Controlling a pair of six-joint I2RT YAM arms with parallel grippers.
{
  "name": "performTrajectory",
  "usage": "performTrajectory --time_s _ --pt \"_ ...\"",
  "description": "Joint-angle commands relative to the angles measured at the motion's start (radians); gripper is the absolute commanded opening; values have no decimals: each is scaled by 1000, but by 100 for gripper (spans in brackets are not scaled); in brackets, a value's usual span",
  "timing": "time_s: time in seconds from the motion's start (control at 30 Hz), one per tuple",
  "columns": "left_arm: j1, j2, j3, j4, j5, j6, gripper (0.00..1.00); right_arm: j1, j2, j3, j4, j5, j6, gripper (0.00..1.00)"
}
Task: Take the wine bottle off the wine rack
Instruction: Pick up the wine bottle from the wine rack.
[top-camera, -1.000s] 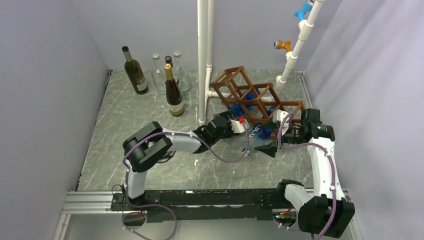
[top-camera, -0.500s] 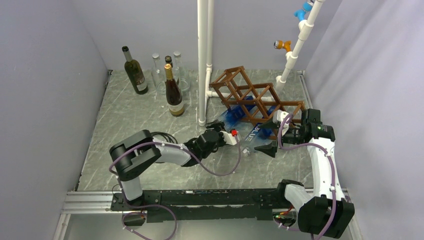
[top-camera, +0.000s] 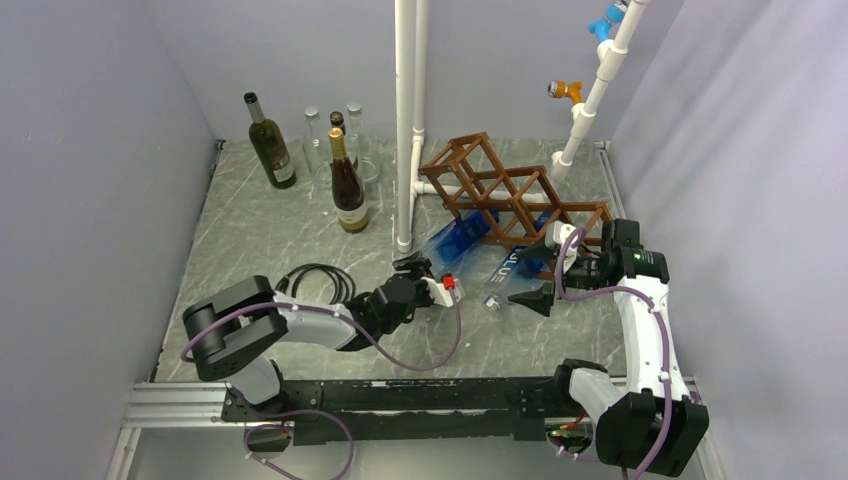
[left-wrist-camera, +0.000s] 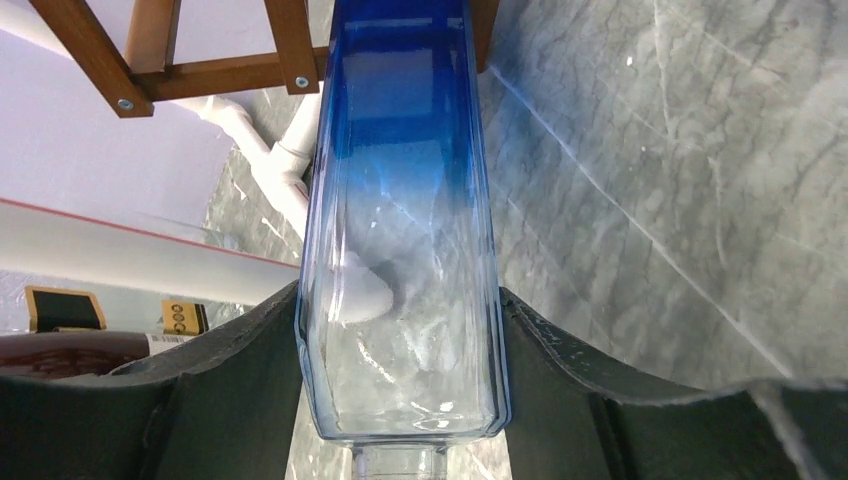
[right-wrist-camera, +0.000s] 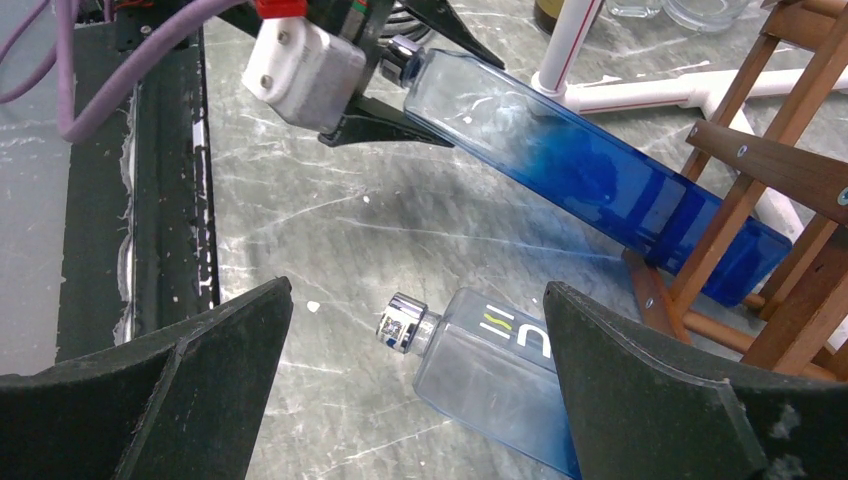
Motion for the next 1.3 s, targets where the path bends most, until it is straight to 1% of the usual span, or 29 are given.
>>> performTrajectory --time_s 0.0,0.5,0.83,0.97,1.1,1.27 --pt "-26 -104 -30 87 -35 -6 0 -5 -15 -4 6 -42 -37 100" --pt "-50 -323 -129 -139 -50 -156 0 -3 10 -8 -6 -50 -79 100" --pt "-54 -462 -167 -279 -45 -235 0 26 71 24 -121 -30 -209 100" --pt "-53 -511 -181 -327 -44 -264 0 42 95 37 -146 -21 -237 100" --pt "-53 -559 -187 -381 -39 -295 0 71 109 49 -135 -2 -227 100" --pt "-53 -621 -171 -489 -13 -333 0 165 128 90 -83 72 -164 100"
